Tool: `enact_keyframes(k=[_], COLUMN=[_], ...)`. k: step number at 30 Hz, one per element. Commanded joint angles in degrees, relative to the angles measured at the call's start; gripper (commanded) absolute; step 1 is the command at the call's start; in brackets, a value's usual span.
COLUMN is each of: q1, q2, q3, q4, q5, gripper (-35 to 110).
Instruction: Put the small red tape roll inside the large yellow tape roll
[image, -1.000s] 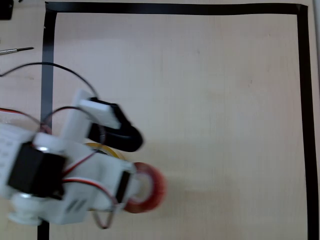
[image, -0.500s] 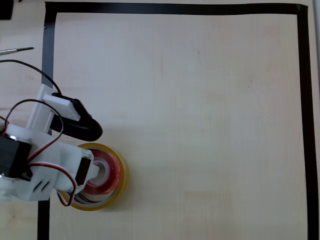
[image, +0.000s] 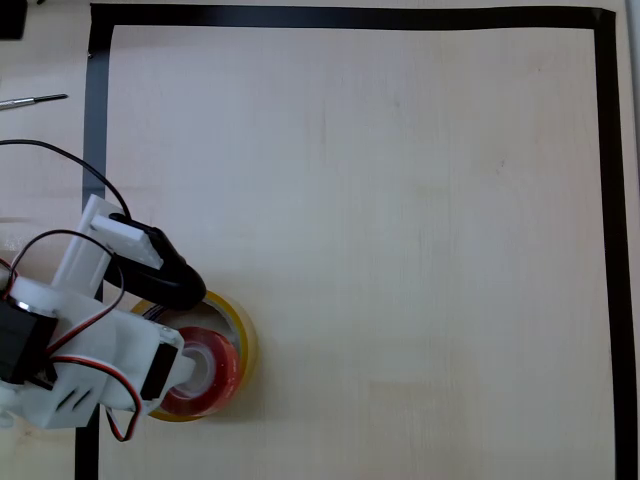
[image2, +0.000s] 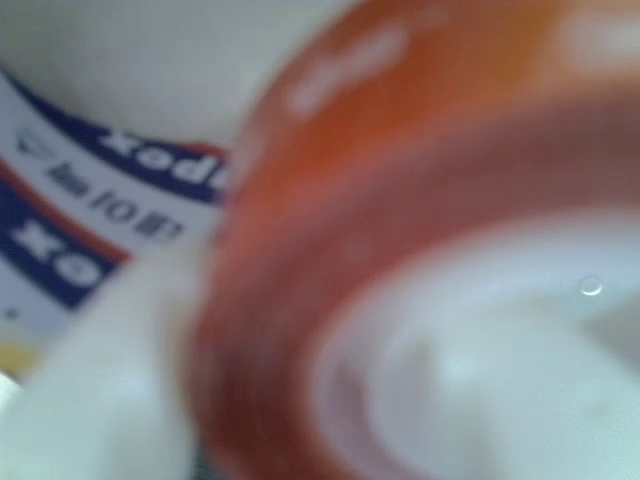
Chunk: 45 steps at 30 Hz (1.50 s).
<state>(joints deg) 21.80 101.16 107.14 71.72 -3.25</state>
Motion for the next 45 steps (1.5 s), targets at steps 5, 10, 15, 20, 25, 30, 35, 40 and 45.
enact_keyframes(k=[5,10,15,20,25,30,35,40,45], q1=[0.62,0.26,0.09,0.79,1.32,1.41,-2.90,-12.39,-18.72], q2=[4.57,7.03,9.49,13.01,16.61,25.58,47.37,64.51,69.43], q3=[0.53,0.53,0.44,-1.85,-3.08,4.22,25.58,46.32,59.41], q4=[0.62,0.88,0.97,5.10,9.49,9.67,0.26,-9.23,-18.02], q5=[-0.79,-0.79,-0.79,-0.79,-0.79,-0.79,-4.22,-4.39,-4.39], gripper=[20,28,33,34,27,0,0,0,0])
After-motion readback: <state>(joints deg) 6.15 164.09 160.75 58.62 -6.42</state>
